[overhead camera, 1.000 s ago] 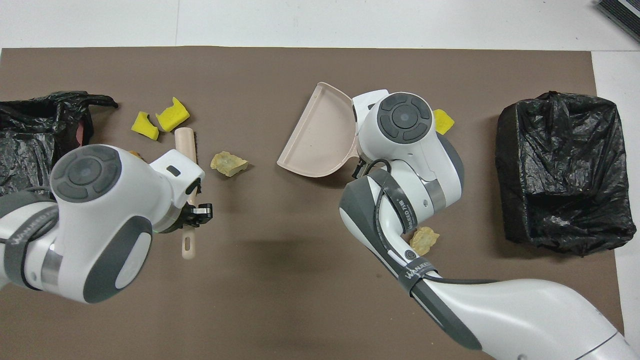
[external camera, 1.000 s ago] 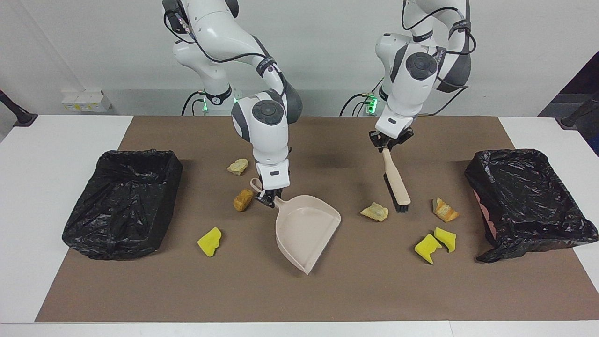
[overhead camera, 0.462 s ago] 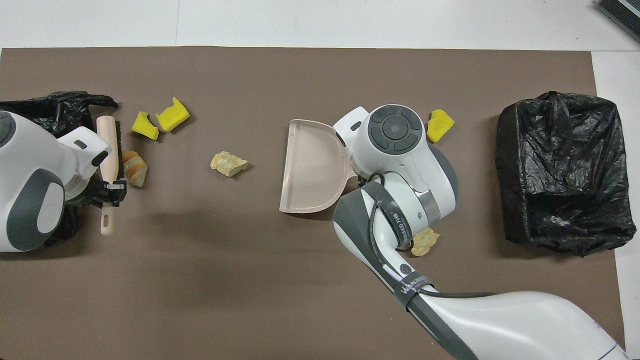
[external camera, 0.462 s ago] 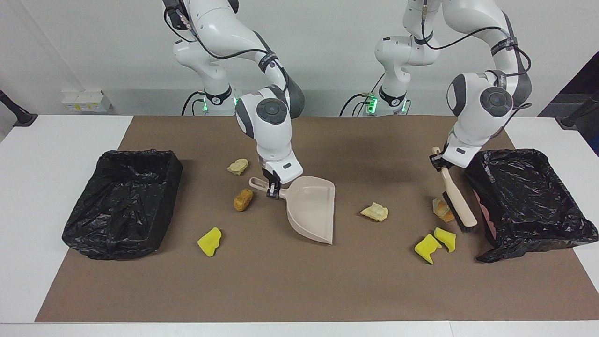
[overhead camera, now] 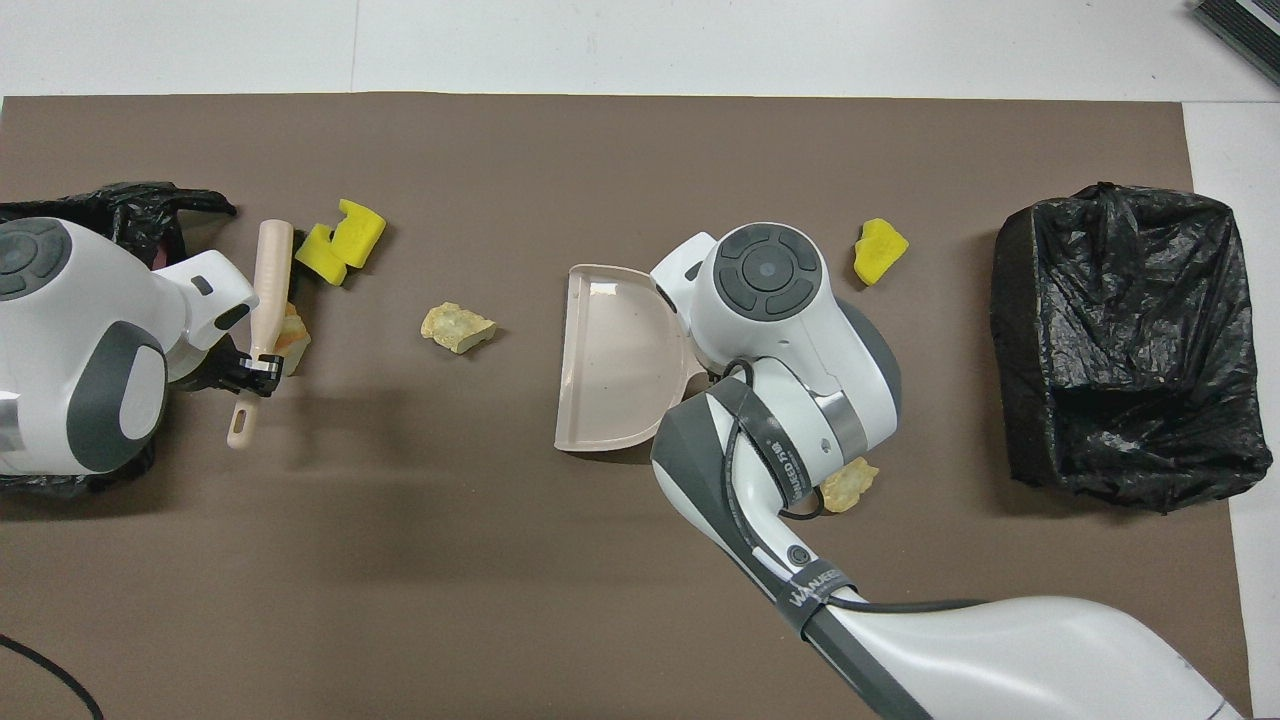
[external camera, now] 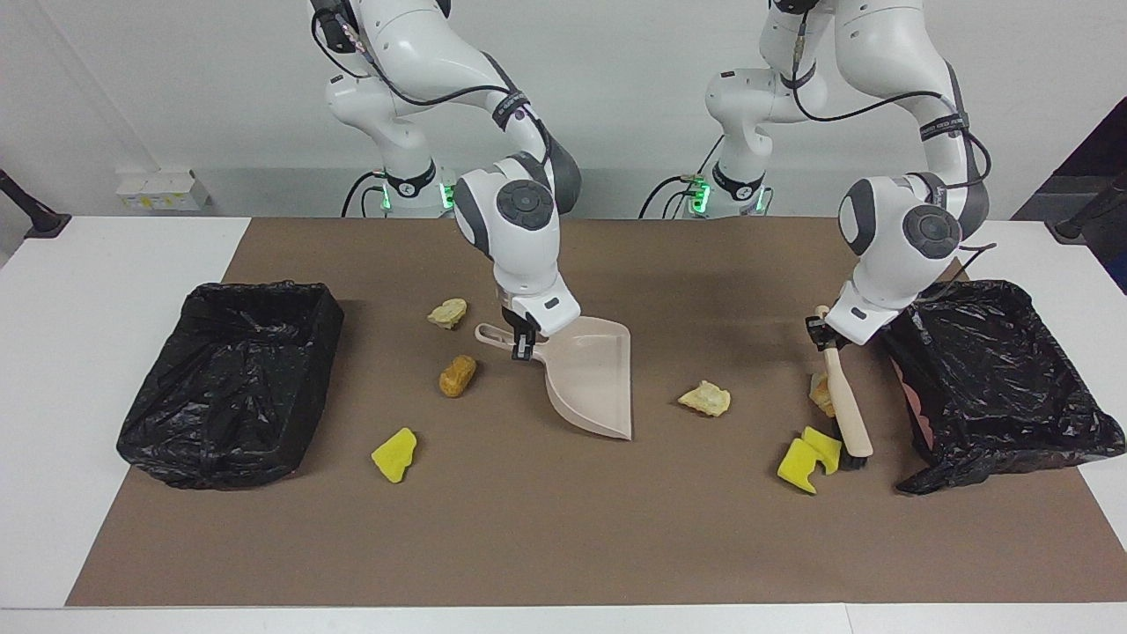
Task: Sweep and dump trash in bin
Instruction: 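Sweep crumbs into the dustpan with the left gripper's brush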
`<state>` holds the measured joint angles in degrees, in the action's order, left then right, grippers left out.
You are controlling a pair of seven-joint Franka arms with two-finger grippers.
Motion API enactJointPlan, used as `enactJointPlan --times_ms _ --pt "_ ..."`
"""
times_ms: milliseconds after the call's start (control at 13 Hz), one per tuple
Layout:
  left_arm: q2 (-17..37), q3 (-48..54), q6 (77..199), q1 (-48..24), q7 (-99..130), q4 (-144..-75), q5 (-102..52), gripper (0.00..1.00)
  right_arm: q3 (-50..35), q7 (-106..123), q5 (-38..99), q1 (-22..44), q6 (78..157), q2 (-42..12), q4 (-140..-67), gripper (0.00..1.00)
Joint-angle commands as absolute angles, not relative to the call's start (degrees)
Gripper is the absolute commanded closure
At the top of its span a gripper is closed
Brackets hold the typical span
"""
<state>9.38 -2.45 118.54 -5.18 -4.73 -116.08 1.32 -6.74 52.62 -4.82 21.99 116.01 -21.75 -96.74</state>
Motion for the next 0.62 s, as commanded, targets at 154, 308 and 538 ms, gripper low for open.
enactJointPlan --times_ms 154,308,538 --pt "8.7 -2.6 117.6 -15.7 -7.4 -117.8 -6.7 1.00 -6.9 54.0 -3.4 22.2 115.8 -20.4 -98.5 1.00" --pt "8.3 -2.7 116.2 -20.5 -3.5 -117.9 -8.3 1.00 -6.9 53.1 -3.5 22.2 115.8 -20.3 -98.4 1.00" --pt "8.5 -2.8 116.0 -23.8 3.2 -115.7 -8.3 1.00 -7.0 53.0 -3.4 22.3 115.8 -20.3 -98.5 1.00"
